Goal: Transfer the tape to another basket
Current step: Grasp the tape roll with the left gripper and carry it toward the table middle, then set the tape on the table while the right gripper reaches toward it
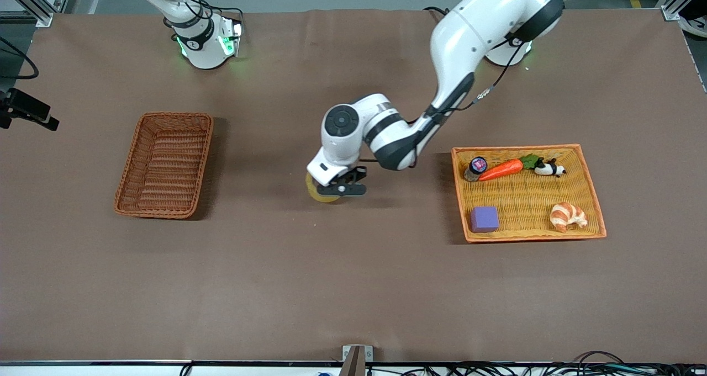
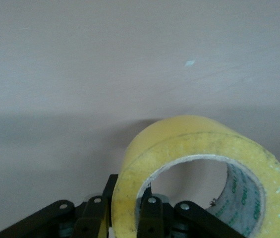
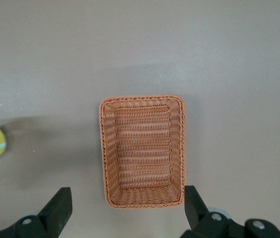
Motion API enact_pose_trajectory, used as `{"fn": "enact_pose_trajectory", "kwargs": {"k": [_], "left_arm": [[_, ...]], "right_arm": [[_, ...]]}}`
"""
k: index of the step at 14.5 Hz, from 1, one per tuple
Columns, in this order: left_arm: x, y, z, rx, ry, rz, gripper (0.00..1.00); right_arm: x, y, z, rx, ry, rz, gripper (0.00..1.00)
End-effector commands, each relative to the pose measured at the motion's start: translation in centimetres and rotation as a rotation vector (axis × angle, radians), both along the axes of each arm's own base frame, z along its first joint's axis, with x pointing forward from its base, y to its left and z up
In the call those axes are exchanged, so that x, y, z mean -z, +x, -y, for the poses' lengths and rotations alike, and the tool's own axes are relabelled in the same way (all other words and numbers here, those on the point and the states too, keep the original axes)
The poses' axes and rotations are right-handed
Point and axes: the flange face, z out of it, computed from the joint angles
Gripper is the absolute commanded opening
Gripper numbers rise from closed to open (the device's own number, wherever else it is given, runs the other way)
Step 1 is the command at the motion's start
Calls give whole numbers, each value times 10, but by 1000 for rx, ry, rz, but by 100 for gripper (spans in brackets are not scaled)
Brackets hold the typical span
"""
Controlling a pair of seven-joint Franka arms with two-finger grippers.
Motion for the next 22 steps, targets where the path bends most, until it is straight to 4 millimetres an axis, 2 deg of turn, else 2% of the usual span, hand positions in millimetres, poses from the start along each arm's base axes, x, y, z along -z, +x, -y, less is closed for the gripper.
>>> {"fn": "enact_pose_trajectory", "kwargs": {"k": [1, 2, 3, 4, 5, 7, 9, 11, 12, 13, 15, 17, 20, 22], "left_arm": [[10, 0, 20, -3, -73, 38, 25], [15, -4, 24, 7, -76, 39, 33], [20, -8, 26, 17, -79, 40, 56], [14, -5, 23, 7, -86, 43, 88], [-5, -2, 22, -6, -102, 50, 94], [-38, -6, 11, -20, -41, 20, 100], [-79, -3, -9, -13, 82, 12, 100], [-122, 28, -52, -54, 131, 15, 100], [-145, 40, -74, -69, 156, 15, 100], [-157, 55, -103, -75, 178, 13, 100], [-194, 79, -171, -151, 188, 28, 100], [-226, 88, -218, -157, 193, 60, 100], [-263, 94, -284, -186, 132, 28, 100], [-287, 90, -320, -206, 91, 20, 100]], "right_arm": [[1, -4, 2, -5, 20, 1, 100], [1, -4, 2, -5, 19, 1, 100], [1, -4, 2, -5, 20, 1, 100], [1, -4, 2, -5, 20, 1, 100], [1, -4, 2, -5, 20, 1, 100], [1, -4, 2, -5, 20, 1, 100], [0, -3, 1, -5, 19, 5, 100], [2, 3, -17, -30, 23, 11, 100], [9, 12, -28, -38, 46, 19, 100], [15, 20, -49, -66, 67, 42, 100], [35, 37, -86, -94, 78, 39, 100], [57, 50, -129, -103, 87, 45, 100], [113, 65, -203, -75, 99, 16, 100], [160, 61, -257, -68, 112, 3, 100]]}}
